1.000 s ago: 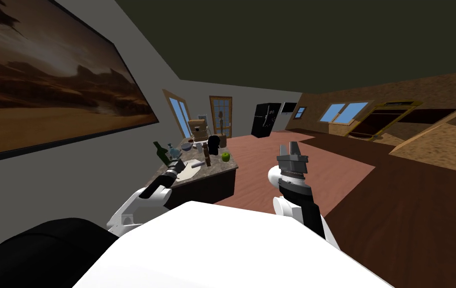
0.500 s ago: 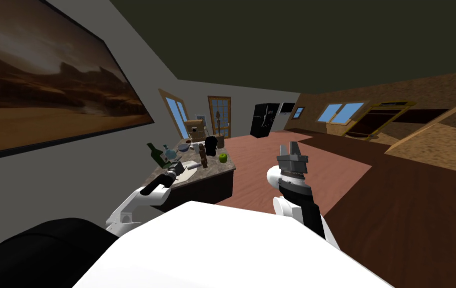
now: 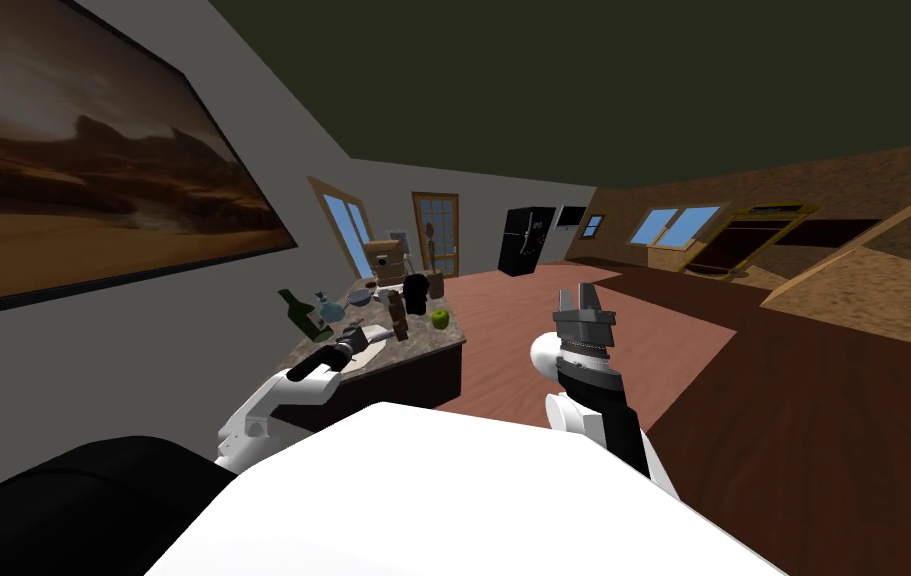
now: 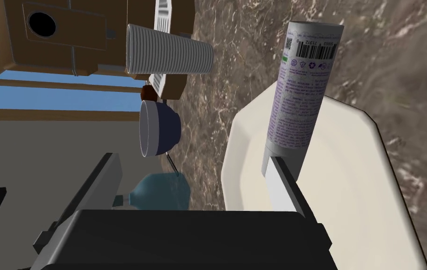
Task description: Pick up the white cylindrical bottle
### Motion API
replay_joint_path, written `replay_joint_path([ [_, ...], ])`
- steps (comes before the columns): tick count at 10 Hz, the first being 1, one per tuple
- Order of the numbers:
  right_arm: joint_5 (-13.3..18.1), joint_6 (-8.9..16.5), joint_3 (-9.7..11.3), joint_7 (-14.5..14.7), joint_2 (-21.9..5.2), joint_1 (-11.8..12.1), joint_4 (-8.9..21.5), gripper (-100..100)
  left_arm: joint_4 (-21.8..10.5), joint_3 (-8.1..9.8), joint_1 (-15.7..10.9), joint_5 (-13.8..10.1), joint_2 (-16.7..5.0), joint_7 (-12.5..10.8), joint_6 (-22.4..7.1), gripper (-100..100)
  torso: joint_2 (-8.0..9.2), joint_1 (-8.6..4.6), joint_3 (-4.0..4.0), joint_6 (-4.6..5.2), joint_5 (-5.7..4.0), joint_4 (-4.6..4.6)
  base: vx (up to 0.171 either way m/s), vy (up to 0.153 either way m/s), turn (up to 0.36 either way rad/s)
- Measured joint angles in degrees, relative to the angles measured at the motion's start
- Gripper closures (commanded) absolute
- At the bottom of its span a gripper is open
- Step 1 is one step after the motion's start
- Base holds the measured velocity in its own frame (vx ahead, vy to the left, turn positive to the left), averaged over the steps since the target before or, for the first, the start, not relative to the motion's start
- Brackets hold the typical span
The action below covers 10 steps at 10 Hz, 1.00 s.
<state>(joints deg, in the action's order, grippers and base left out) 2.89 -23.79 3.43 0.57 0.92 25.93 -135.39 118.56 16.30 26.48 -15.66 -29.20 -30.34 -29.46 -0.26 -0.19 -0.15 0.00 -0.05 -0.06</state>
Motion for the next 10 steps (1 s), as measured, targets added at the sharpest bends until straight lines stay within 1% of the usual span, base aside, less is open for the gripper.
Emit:
replay_joint_path([
  [2, 0.0, 0.0, 0.0, 0.0, 0.0, 0.0, 0.0, 0, -1.2, 0.01, 0.0, -1.8, -1.3, -0.9, -2.8, -100, -0.02, 0.04, -0.01, 0.0, 0.01, 0.0, 0.077, -0.043, -0.025],
  [3, 0.0, 0.0, 0.0, 0.0, 0.0, 0.0, 0.0, 0, -1.4, -0.3, -0.4, -1.9, -1.1, -1.3, -4.6, -100, -0.04, 0.03, -0.02, 0.0, 0.01, -0.01, 0.073, -0.046, -0.021],
  [4, 0.0, 0.0, 0.0, 0.0, 0.0, 0.0, 0.0, 0, -1.9, -0.47, -0.8, -2.4, -1.4, -1.6, -6.3, -100, -0.03, 0.03, -0.02, 0.0, 0.0, -0.01, 0.067, -0.034, -0.021],
  [6, 0.0, 0.0, 0.0, 0.0, 0.0, 0.0, 0.0, 0, -2.9, -0.6, -0.8, -3.9, -2.4, -2.2, -8.8, -100, 0.04, 0.11, 0.02, -0.01, 0.02, 0.01, 0.053, -0.025, -0.019],
  [8, 0.0, 0.0, 0.0, 0.0, 0.0, 0.0, 0.0, 0, -4.3, -1.61, -0.7, -4.3, -2.1, -2.7, -11.3, -100, 0.09, 0.09, 0.05, -0.01, 0.02, 0.02, 0.034, -0.022, -0.008],
  [9, 0.0, 0.0, 0.0, 0.0, 0.0, 0.0, 0.0, 0, -4.4, -1.67, -0.7, -4.3, -2.1, -2.8, -11.6, 0, 0.17, 0.14, 0.09, -0.01, 0.02, 0.04, 0.0, 0.0, 0.0],
  [10, 0.0, 0.0, 0.0, 0.0, 0.0, 0.0, 0.0, 0, -4.4, -1.66, -0.7, -4.3, -2.1, -2.8, -11.6, -100, 0.24, 0.18, 0.13, -0.01, 0.03, 0.05, -0.054, -0.013, -0.195],
])
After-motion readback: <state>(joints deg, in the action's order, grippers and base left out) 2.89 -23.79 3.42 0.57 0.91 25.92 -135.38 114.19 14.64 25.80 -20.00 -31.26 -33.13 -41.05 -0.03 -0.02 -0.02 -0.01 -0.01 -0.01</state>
